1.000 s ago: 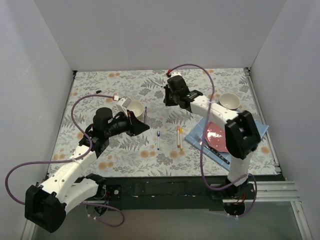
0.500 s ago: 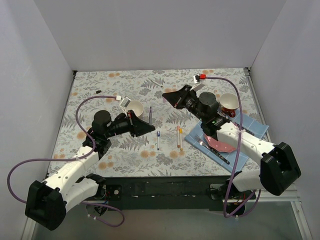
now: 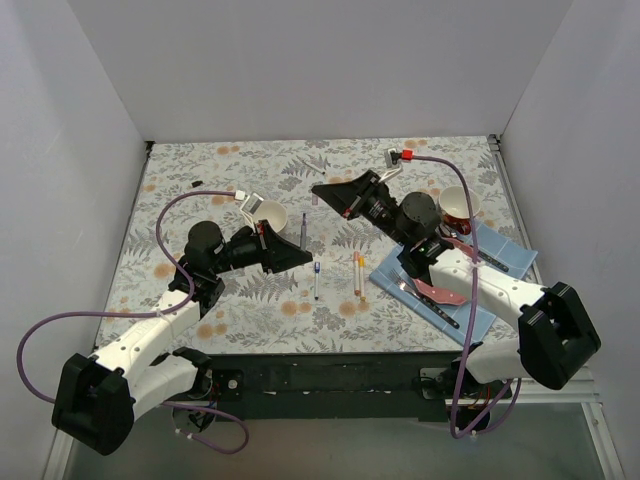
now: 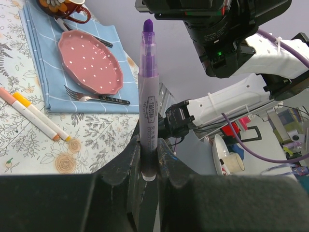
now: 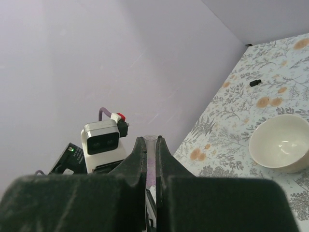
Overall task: Insert the pens into the pen caps
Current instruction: Align the barrel with the opening of the pen cap
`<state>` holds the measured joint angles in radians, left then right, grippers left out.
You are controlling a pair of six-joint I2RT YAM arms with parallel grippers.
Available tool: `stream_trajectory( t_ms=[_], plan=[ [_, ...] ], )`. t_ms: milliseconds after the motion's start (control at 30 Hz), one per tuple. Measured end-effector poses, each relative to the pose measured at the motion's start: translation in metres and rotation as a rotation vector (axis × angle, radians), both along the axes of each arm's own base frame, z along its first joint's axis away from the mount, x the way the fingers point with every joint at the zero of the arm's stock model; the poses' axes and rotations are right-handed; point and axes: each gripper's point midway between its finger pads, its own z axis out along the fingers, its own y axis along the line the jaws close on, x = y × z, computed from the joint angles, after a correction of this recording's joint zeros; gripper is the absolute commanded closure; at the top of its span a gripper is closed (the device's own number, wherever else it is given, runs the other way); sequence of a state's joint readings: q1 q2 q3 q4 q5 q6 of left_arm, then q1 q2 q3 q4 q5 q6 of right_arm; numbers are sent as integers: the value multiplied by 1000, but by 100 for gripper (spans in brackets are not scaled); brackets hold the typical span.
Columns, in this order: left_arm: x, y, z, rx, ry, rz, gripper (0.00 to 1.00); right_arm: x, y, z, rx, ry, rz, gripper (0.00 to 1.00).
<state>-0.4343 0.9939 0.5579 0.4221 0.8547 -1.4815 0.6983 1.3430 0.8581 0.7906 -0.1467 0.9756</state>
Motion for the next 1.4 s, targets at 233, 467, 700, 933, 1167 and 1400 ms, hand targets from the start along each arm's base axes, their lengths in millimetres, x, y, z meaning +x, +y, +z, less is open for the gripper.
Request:
stream_trajectory(
  t_ms=[233,467,700,933,1167,1400],
  plan=[
    [0,0,-1,1,2,-1,100,-10,15,-7,1,22,51,99],
    [-1,0,-1,2,4,-6,100,-13,21,-6,1,20,66,99],
    [-2,0,-3,4,7,-10,100,-15,23,2,11,0,69,99],
    [-2,0,-4,5,10,-10,100,-16,25,4,2,-21,67,99],
    [-2,0,-4,5,9,-9,100,-15,24,4,-8,-35,50,99],
    [-2,0,-4,5,9,-6,100,-17,20,8,-13,-56,39,99]
  ],
)
